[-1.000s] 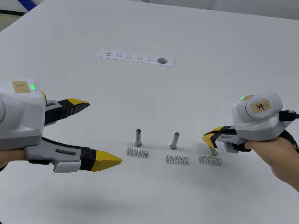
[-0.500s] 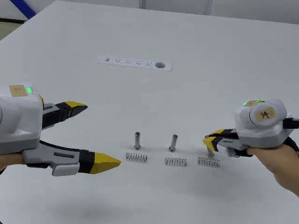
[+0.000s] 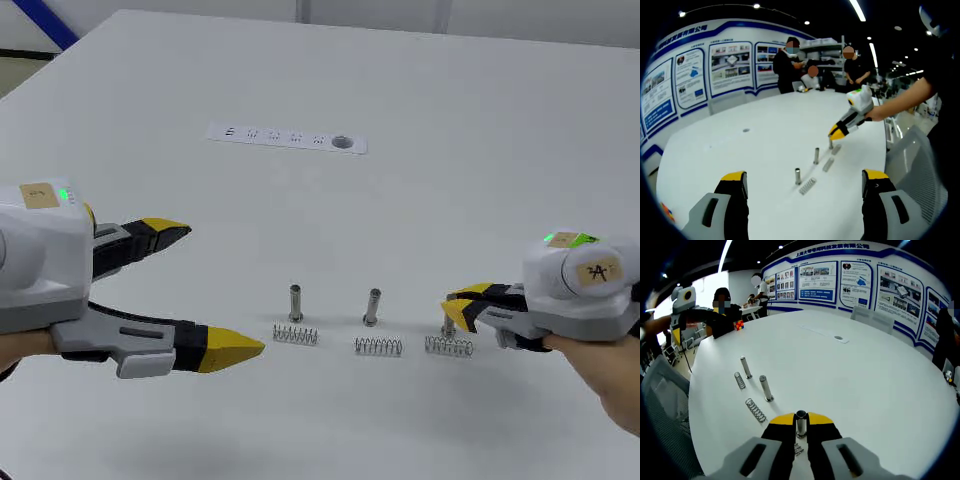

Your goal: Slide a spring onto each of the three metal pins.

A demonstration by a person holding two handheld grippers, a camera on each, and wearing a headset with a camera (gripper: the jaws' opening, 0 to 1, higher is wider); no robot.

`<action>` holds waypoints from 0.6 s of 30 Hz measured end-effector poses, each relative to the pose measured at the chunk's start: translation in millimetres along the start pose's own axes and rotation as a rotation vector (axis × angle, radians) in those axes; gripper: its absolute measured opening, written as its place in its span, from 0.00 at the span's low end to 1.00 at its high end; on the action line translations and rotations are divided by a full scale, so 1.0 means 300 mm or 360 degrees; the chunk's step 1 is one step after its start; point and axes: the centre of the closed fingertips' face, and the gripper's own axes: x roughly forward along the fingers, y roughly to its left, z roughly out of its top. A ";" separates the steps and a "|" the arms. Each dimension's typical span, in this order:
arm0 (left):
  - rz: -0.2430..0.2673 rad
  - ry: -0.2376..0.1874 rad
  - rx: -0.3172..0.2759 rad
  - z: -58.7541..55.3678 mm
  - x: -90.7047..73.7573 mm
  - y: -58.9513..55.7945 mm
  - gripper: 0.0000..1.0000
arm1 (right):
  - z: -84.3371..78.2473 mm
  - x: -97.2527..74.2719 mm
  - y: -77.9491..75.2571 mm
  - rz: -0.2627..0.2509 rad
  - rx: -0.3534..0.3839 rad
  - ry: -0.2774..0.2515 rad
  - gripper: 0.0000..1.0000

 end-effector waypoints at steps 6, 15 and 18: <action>-0.0009 0.0021 0.0003 -0.012 0.002 -0.008 0.96 | -0.007 -0.005 -0.006 -0.0001 0.0046 -0.0061 0.09; -0.0052 0.0016 0.0015 -0.006 0.008 -0.034 0.96 | -0.018 -0.011 -0.002 0.0058 -0.0088 0.0002 0.09; -0.0047 0.0017 0.0013 -0.008 0.007 -0.033 0.96 | -0.021 -0.011 -0.001 0.0062 -0.0119 0.0022 0.09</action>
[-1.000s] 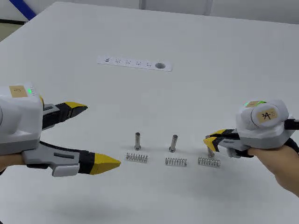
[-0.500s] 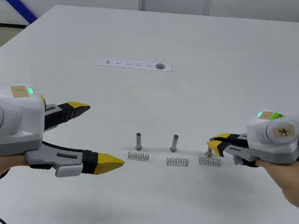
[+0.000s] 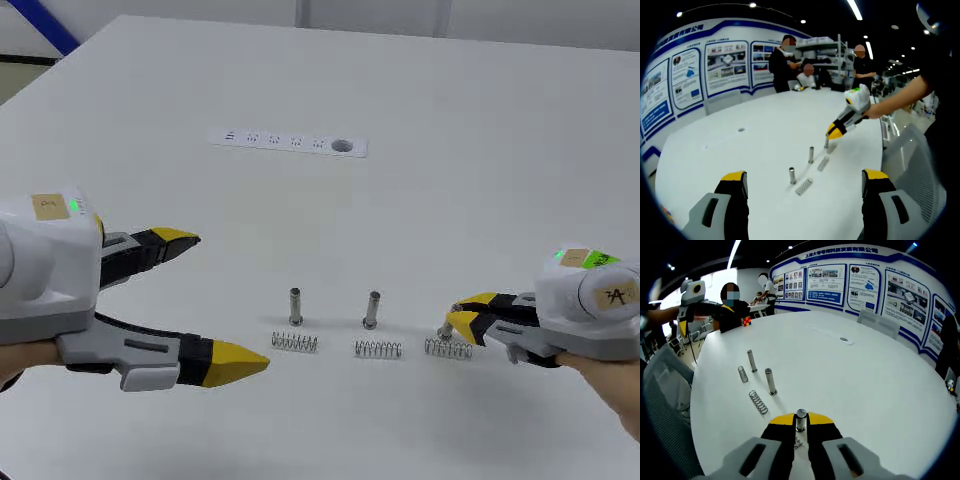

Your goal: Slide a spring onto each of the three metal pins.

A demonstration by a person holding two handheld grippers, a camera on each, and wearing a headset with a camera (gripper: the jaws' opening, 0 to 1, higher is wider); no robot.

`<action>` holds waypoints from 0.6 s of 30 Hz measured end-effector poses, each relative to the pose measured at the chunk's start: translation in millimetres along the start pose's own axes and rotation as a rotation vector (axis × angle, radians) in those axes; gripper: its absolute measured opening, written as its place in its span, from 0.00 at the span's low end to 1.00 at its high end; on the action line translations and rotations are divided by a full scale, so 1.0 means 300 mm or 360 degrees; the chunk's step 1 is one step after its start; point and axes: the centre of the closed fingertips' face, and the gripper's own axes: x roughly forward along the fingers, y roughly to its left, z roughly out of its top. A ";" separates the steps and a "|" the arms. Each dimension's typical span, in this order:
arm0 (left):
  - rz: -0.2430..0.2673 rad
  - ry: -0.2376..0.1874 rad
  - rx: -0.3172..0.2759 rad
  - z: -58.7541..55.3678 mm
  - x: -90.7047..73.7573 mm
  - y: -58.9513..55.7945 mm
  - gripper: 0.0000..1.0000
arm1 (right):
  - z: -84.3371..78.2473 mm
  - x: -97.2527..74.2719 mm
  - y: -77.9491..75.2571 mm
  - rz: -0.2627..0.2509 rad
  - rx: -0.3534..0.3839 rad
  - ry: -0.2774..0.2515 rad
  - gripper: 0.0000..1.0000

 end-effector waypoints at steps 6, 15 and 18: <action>0.0000 -0.0035 -0.0007 0.016 -0.010 0.001 0.98 | 0.041 -0.035 -0.028 -0.0020 0.0094 -0.0104 0.16; 0.0021 0.0000 -0.0016 -0.018 -0.012 0.013 0.97 | -0.041 -0.064 -0.027 0.0106 0.0004 0.0022 0.20; 0.0011 0.0020 -0.0020 -0.030 -0.009 0.007 0.97 | -0.091 -0.049 -0.001 0.0174 -0.0114 0.0115 0.22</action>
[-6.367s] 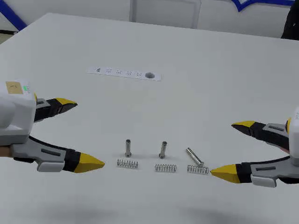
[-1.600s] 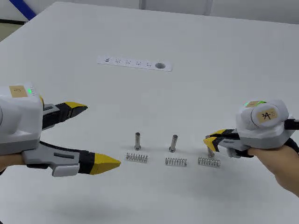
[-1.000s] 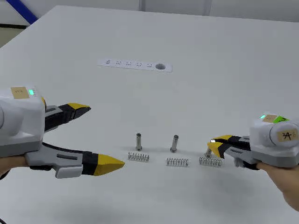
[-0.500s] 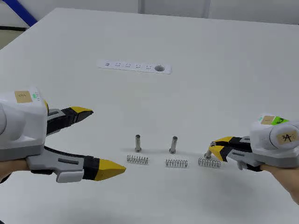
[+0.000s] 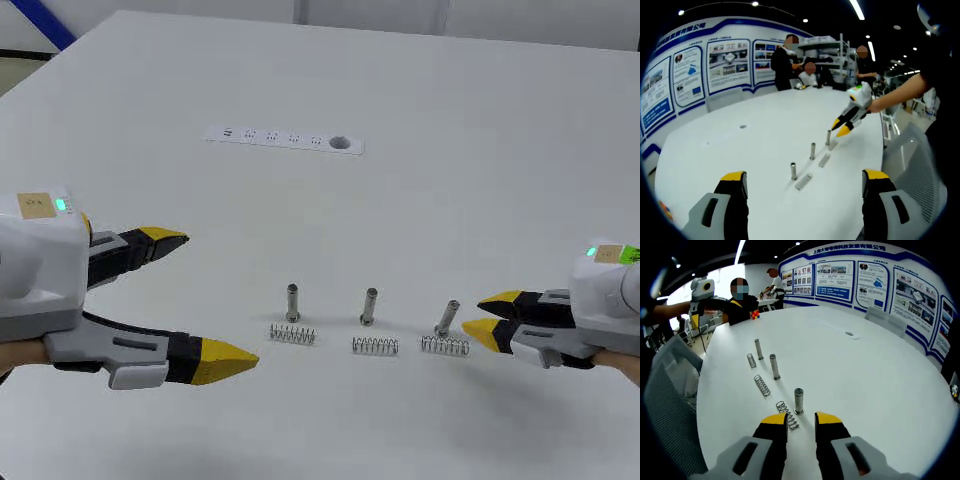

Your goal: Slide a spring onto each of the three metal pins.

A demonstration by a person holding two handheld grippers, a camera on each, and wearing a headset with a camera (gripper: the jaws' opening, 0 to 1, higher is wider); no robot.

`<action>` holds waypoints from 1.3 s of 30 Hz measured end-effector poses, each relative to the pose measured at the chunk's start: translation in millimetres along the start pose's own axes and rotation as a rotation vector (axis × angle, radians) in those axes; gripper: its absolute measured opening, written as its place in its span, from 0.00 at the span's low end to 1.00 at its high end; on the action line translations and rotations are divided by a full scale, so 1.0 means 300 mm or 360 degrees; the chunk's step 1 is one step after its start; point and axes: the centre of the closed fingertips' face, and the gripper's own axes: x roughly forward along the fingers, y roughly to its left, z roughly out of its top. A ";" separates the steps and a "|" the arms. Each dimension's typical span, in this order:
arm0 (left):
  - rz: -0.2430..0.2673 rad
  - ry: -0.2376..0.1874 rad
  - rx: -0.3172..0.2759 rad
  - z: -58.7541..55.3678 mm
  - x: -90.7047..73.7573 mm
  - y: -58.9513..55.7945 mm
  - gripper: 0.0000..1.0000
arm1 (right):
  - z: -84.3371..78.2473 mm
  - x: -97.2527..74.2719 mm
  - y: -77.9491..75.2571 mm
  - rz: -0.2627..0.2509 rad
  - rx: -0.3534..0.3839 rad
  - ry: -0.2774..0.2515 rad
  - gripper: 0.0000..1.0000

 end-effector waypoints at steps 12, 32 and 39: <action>0.0019 0.0021 -0.0085 -0.033 -0.007 0.024 0.97 | -0.057 0.073 0.045 0.0161 -0.0118 0.0092 0.22; 0.0034 -0.0015 -0.0143 -0.022 0.002 0.027 0.96 | -0.063 0.075 0.097 0.0371 -0.0171 0.0136 0.13; 0.0040 -0.0074 -0.0142 0.020 0.002 0.031 0.96 | -0.072 0.072 0.083 0.0347 -0.0248 0.0161 0.11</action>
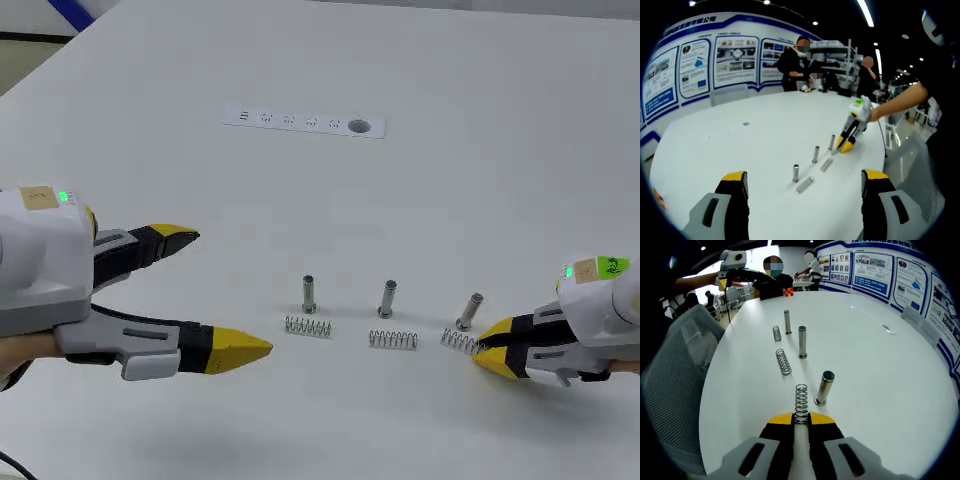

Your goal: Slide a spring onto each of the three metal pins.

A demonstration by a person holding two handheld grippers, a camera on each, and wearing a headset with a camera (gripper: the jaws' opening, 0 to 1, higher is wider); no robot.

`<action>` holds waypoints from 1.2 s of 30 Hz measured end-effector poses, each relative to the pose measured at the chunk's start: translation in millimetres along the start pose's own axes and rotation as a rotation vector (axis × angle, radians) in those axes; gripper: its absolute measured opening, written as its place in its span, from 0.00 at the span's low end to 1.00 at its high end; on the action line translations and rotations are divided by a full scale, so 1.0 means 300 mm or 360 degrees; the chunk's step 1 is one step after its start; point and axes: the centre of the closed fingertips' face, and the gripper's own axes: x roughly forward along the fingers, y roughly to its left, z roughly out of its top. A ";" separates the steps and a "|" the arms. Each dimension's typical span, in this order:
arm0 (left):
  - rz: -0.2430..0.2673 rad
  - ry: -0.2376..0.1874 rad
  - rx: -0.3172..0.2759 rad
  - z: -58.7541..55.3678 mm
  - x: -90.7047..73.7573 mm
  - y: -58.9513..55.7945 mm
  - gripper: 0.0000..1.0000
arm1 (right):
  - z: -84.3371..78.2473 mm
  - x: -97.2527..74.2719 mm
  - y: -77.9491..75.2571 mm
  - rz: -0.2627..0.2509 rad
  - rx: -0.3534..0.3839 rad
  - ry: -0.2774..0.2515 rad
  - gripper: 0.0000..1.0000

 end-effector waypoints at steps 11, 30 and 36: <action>-0.0013 -0.0016 0.0035 0.023 0.000 -0.011 0.95 | 0.006 -0.030 0.027 -0.0016 -0.0070 0.0030 0.11; -0.0143 -0.0030 0.0129 0.052 0.032 -0.079 0.88 | 0.232 -0.195 0.096 -0.0028 -0.0220 -0.0146 0.11; -0.0214 -0.0040 0.0165 0.072 0.053 -0.123 0.85 | 0.310 -0.220 0.146 0.0016 -0.0228 -0.0244 0.11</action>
